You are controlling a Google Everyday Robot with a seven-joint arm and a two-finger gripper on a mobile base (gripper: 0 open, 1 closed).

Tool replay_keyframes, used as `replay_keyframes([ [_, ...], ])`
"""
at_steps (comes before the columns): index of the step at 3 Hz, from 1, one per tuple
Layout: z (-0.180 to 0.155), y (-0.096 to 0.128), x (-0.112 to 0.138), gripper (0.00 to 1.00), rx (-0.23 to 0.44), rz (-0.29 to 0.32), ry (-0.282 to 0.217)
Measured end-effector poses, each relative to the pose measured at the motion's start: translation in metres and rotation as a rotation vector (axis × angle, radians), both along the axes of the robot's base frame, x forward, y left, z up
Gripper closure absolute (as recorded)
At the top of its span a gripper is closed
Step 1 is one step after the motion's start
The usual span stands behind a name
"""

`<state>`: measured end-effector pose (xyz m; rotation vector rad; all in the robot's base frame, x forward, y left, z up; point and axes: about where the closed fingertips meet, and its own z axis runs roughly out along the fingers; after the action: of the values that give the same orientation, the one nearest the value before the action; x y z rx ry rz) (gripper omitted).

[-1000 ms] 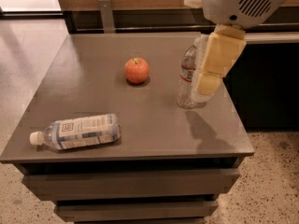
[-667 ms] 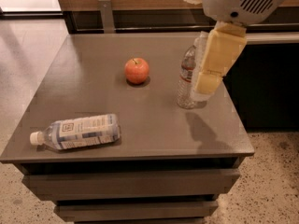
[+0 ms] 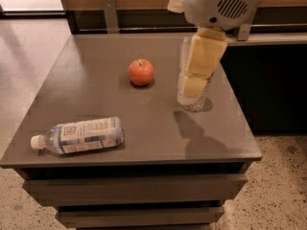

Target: Pick blue plastic bottle

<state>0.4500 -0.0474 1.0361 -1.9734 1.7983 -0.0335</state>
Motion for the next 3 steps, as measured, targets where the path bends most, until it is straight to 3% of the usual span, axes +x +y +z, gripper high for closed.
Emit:
replay_keyframes([
  [2,-0.054,0.053,0.027,0.00,-0.055,0.156,0.125],
  [3,-0.103,0.099,0.040,0.00,-0.111,0.203,0.184],
])
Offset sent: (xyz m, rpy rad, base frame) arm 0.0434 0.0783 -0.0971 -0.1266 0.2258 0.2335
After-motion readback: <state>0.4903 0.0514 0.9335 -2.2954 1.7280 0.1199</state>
